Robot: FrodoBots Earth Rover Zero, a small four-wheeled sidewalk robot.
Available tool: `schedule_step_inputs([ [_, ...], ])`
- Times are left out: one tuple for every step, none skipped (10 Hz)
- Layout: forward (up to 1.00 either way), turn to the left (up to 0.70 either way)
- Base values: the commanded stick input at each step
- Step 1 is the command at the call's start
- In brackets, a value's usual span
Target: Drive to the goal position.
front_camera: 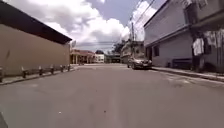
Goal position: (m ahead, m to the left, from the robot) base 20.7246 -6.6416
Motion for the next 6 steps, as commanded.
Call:
schedule_step_inputs([
  [1.0, 0.0],
  [1.0, 0.0],
  [1.0, 0.0],
  [1.0, 0.0],
  [1.0, 0.0],
  [1.0, 0.0],
])
